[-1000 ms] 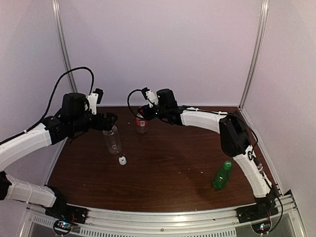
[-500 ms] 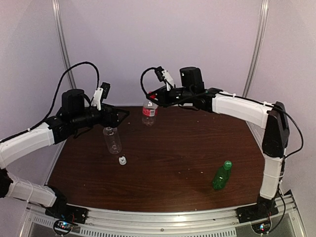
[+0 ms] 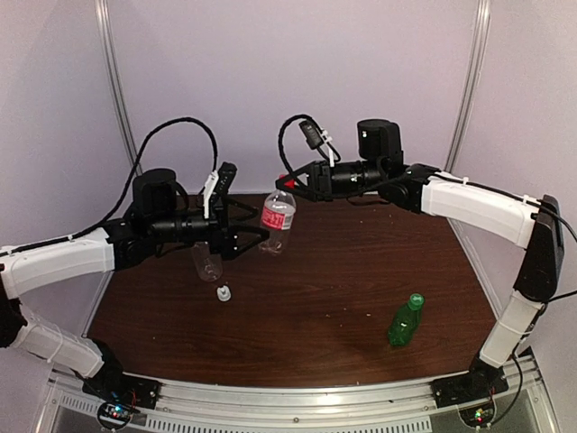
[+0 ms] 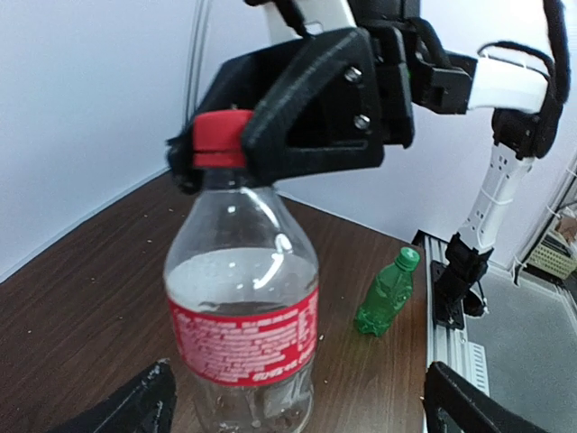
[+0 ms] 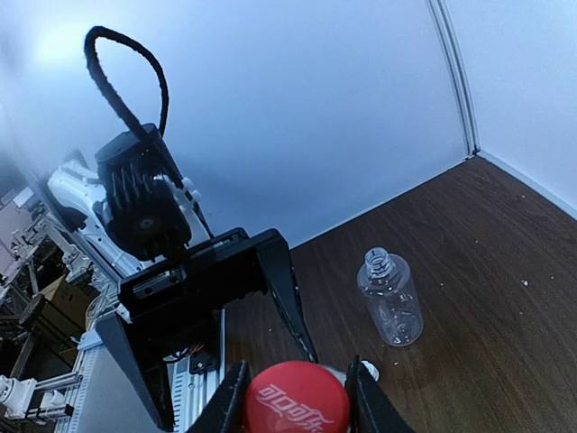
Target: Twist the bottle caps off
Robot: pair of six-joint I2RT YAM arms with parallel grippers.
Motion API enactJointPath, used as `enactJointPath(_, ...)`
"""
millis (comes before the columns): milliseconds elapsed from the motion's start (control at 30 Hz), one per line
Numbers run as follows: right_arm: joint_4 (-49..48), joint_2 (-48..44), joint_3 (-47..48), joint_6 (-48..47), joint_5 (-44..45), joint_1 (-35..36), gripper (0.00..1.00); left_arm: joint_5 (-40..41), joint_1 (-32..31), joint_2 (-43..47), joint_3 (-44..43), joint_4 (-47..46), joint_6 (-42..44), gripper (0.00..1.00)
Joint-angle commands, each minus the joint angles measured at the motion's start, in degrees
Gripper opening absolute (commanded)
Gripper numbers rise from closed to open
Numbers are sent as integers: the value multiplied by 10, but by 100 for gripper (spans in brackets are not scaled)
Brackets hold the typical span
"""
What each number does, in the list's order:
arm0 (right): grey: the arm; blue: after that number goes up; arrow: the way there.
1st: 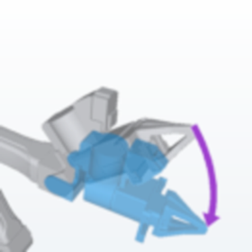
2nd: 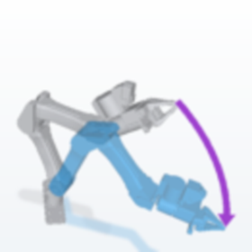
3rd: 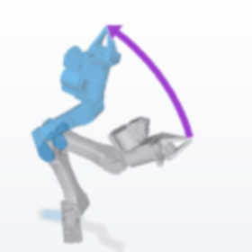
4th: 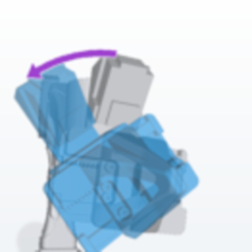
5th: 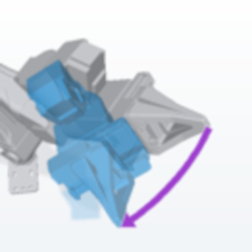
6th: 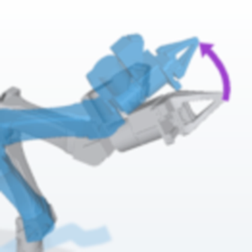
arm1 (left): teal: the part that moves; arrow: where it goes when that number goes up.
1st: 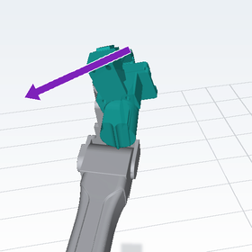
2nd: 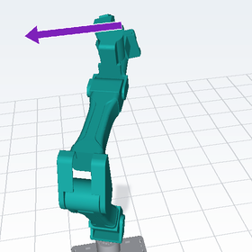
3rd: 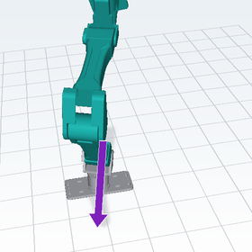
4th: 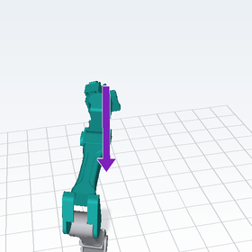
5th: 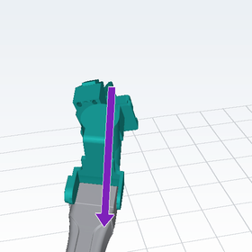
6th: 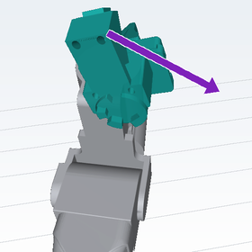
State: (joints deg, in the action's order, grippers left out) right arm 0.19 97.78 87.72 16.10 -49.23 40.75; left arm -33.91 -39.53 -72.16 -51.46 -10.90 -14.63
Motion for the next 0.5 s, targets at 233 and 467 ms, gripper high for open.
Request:
enactJointPath(233, -127, -32, -53, 108, -83, 0, 6, 2, -45, -54, -41, -12, 56, 96)
enactJointPath(467, -154, -40, -71, 122, -92, 0, 5, 17, -45, -62, -38, -31, 39, 92)
